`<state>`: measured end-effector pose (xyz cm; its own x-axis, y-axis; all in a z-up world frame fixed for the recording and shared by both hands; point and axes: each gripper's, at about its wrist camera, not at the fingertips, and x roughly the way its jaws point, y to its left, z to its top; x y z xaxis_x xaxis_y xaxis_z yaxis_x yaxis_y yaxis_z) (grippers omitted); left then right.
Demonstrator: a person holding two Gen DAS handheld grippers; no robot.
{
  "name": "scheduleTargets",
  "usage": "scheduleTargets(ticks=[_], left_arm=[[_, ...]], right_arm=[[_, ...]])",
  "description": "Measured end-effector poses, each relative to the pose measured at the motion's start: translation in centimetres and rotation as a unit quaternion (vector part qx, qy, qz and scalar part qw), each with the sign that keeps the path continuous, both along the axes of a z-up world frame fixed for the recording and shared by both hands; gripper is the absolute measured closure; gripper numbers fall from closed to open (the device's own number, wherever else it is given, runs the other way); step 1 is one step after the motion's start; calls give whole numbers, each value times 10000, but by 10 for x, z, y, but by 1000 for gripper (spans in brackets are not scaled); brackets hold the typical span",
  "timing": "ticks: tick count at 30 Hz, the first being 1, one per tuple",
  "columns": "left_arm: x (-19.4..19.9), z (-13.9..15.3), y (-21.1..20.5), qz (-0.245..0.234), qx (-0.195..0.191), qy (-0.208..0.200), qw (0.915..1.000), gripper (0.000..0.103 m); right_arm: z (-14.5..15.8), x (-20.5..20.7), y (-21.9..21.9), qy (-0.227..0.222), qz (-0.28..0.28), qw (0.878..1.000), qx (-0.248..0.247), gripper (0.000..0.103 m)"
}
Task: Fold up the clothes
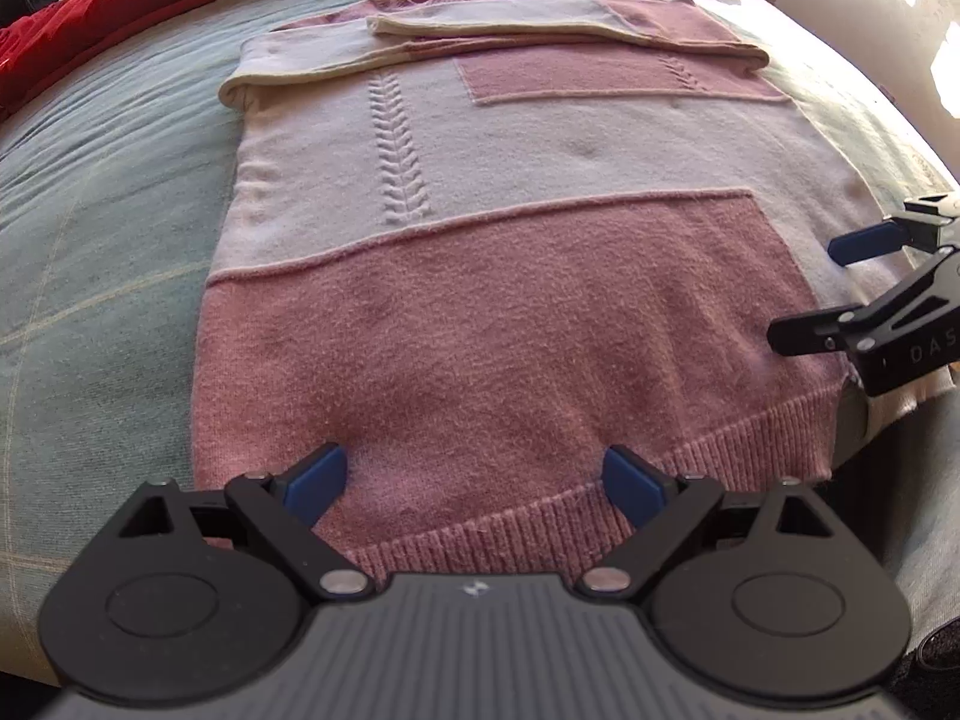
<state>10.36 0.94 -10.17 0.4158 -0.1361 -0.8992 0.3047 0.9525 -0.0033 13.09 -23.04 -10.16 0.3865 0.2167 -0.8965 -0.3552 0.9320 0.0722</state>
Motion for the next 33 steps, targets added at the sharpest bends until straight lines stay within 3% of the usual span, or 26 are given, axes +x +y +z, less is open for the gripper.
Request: scheduleTargets(ticks=[6, 13, 22, 27, 33], left_arm=[[24, 17, -7, -56, -127, -305, 9994, 11], [33, -3, -19, -75, -70, -36, 9999, 11], [13, 6, -13, -6, 136, -269, 9995, 7], [17, 17, -15, 2, 67, -522, 9986, 7], [23, 14, -15, -6, -35, -464, 9989, 7]], right_arm=[[19, 20, -22, -458, -492, 9977, 51, 0], [-8, 25, -50, -324, -1353, 9900, 221, 0], [19, -5, -105, -833, -1853, 9712, 1242, 0], [24, 14, -106, -887, -1891, 9650, 1587, 0], [7, 45, -99, -781, -2101, 9597, 1693, 0]])
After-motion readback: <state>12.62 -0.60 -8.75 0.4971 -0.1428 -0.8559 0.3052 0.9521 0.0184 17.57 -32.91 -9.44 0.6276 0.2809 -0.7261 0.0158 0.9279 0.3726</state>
